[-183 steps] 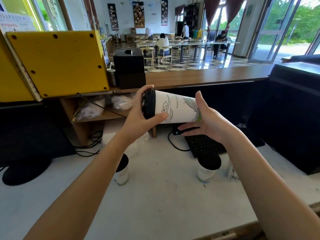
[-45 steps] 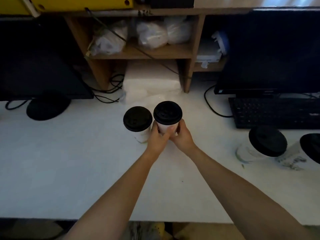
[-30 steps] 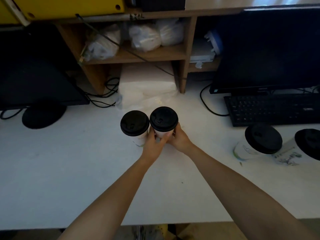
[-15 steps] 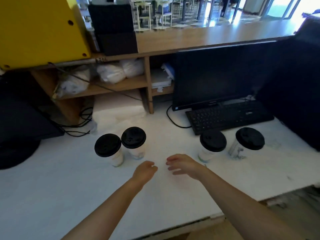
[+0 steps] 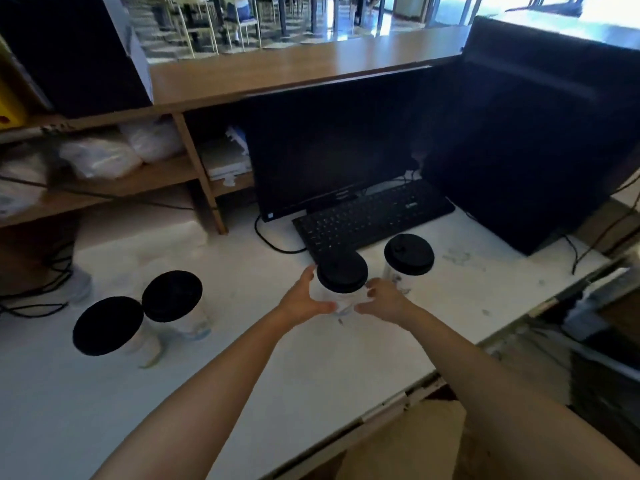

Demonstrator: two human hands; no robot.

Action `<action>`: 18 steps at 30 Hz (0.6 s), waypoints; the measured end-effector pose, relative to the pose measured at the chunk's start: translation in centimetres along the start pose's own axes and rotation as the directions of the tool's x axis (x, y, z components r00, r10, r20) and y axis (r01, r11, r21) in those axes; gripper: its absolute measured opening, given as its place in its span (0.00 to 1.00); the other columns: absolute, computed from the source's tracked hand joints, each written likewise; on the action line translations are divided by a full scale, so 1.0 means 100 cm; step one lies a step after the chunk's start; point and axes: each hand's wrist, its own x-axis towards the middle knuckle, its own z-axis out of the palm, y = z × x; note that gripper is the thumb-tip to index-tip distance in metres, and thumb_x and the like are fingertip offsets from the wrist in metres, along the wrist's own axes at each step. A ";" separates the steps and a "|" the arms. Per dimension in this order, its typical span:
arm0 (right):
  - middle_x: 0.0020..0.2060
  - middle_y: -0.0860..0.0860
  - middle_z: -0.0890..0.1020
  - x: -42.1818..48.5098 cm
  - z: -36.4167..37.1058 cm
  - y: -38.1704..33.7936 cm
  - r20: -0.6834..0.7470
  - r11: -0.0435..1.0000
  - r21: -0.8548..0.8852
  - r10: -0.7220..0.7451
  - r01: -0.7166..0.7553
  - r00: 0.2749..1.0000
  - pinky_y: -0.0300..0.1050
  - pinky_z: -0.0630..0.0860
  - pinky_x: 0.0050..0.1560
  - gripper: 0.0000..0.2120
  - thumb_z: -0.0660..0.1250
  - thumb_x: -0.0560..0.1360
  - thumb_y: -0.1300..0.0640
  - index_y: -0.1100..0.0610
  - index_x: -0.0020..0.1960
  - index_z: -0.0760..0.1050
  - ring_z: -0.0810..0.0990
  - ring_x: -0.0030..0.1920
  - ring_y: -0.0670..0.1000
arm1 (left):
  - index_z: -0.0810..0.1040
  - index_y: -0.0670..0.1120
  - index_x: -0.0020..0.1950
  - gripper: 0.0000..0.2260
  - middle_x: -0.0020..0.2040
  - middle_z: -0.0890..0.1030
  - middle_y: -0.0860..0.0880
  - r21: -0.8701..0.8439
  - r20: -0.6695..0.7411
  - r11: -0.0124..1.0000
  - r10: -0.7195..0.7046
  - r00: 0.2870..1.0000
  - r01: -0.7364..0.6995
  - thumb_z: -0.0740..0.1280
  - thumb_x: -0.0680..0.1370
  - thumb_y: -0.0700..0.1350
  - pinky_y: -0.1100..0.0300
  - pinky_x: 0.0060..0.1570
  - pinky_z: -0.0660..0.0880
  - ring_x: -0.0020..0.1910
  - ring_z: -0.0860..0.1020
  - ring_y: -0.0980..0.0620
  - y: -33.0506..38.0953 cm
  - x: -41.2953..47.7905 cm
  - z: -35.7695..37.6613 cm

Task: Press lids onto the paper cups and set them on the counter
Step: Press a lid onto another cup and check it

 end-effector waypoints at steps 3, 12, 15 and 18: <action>0.67 0.56 0.70 0.013 -0.003 -0.005 -0.057 0.992 0.008 -0.129 0.129 0.990 0.50 0.71 0.63 0.37 0.74 0.68 0.59 0.59 0.71 0.59 0.71 0.65 0.55 | 0.54 0.55 0.75 0.44 0.68 0.67 0.55 -0.118 0.039 0.991 0.060 0.997 -0.055 0.77 0.67 0.42 0.61 0.60 0.67 0.65 0.65 0.59 -0.001 0.017 0.003; 0.66 0.49 0.72 0.019 0.005 -0.005 -0.026 0.926 0.269 -0.270 0.266 0.963 0.46 0.69 0.66 0.42 0.75 0.66 0.64 0.53 0.73 0.57 0.70 0.66 0.50 | 0.64 0.57 0.70 0.39 0.65 0.73 0.60 -0.279 0.046 0.957 0.098 0.994 -0.081 0.79 0.64 0.44 0.61 0.60 0.72 0.65 0.70 0.60 -0.012 0.027 0.004; 0.67 0.49 0.71 0.010 0.002 -0.017 -0.025 0.895 0.317 -0.324 0.315 0.946 0.47 0.68 0.68 0.41 0.74 0.67 0.66 0.53 0.73 0.58 0.71 0.66 0.50 | 0.64 0.56 0.71 0.40 0.64 0.73 0.61 -0.281 0.009 0.954 0.112 0.994 -0.105 0.79 0.64 0.44 0.62 0.60 0.72 0.64 0.71 0.63 -0.003 0.017 -0.004; 0.66 0.50 0.72 0.000 -0.003 -0.038 -0.013 0.866 0.333 -0.391 0.373 0.920 0.47 0.69 0.68 0.39 0.74 0.67 0.66 0.54 0.72 0.59 0.71 0.66 0.50 | 0.66 0.57 0.69 0.38 0.62 0.74 0.63 -0.271 -0.042 0.953 0.133 0.990 -0.139 0.79 0.64 0.45 0.65 0.56 0.74 0.62 0.72 0.63 0.011 0.000 -0.022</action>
